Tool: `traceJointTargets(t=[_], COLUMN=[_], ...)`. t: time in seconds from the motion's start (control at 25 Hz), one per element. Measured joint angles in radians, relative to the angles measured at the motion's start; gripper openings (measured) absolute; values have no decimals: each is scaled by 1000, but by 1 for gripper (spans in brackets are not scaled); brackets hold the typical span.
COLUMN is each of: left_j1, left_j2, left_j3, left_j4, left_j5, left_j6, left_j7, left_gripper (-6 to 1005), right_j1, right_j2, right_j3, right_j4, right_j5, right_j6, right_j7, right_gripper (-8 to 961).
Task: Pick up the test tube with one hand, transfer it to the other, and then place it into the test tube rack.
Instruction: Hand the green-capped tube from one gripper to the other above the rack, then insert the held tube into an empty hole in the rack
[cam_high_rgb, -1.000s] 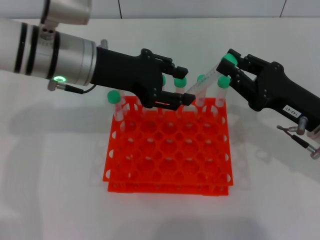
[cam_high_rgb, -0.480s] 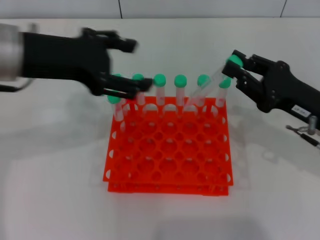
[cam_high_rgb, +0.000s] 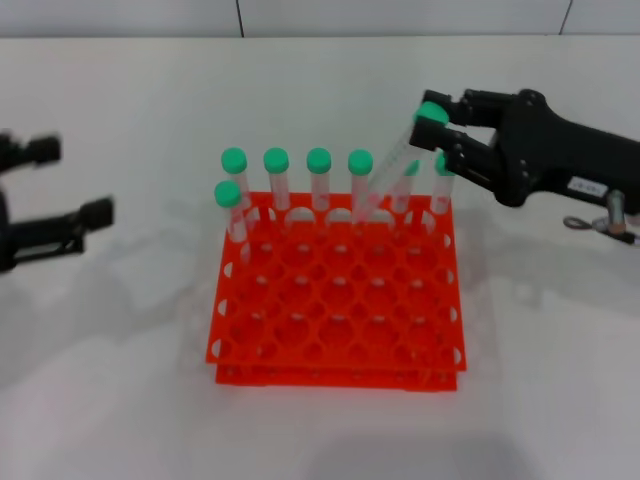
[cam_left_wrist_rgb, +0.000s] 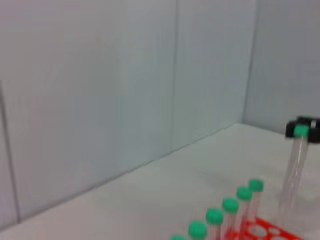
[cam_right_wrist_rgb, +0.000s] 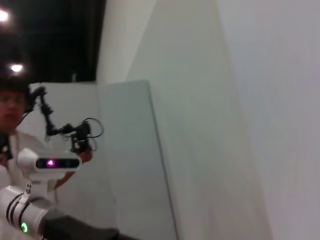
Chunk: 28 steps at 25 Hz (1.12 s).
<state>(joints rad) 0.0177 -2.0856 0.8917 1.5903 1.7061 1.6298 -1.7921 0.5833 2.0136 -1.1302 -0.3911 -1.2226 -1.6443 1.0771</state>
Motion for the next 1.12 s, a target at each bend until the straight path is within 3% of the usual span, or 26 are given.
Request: traceJointTargets(t=[0.16,0.36,0.72,1.12], left_j1=[62,90,86,52], left_j2=[-1,-3,4,4], left_j3=[-23,-103,-290,-367], left_j4=[-99,-246,-569,-686], left_j5=[-34,-77,-80,-8], left_j6=[7,46,95,67], left_j7=[72,181,487,565], left_gripper=[895,895,895,895], right_j1=[17,58,131,193], right_j2=[1,1,1,9], right_j3=[-31,-63,-143,-278], right_j4=[-49,-59,-123,-165], right_j5=[0,-2,-4,-5], right_j6=[25,49,131,286], right_j7=[33,54,112,175], right_gripper=[265,264,264,265])
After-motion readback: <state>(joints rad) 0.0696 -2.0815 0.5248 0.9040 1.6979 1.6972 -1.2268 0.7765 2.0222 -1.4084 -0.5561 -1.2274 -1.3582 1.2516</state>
